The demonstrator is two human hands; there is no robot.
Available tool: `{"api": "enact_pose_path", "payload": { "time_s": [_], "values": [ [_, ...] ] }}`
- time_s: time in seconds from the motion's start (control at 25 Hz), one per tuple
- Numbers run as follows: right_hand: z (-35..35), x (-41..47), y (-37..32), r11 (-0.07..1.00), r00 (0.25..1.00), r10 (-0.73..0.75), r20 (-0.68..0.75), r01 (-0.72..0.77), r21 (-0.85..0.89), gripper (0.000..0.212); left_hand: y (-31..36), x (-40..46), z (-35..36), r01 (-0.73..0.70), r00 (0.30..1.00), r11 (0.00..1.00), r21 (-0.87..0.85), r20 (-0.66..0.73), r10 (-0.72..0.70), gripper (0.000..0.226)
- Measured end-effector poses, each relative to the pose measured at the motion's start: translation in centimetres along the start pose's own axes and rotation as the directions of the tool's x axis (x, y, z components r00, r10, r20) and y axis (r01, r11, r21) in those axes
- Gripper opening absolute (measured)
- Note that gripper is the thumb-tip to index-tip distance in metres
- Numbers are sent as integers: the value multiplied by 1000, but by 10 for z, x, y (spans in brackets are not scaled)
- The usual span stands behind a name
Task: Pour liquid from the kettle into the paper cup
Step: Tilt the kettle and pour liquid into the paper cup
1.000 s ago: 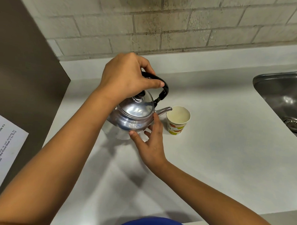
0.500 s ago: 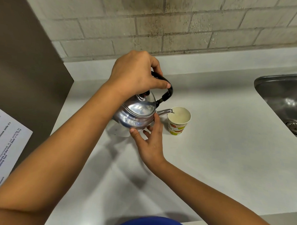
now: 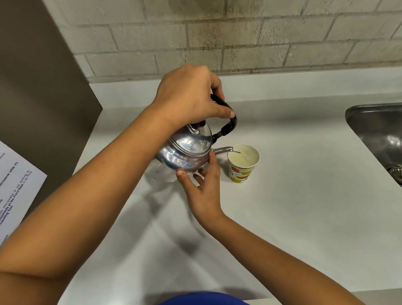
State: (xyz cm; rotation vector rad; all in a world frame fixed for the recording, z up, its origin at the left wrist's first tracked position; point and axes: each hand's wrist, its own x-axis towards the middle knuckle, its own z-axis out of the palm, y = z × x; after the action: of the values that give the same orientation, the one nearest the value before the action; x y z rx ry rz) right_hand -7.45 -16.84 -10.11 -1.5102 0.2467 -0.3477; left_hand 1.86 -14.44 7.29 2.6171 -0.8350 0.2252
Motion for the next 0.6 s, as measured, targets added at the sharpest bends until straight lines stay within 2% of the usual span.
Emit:
{"api": "enact_pose_path", "payload": {
  "time_s": [0.6],
  "values": [
    [2, 1, -2, 1000, 1000, 14, -2, -14, 20, 84, 3, 1, -2, -23, 1000, 1000, 21, 2, 23, 36]
  ]
}}
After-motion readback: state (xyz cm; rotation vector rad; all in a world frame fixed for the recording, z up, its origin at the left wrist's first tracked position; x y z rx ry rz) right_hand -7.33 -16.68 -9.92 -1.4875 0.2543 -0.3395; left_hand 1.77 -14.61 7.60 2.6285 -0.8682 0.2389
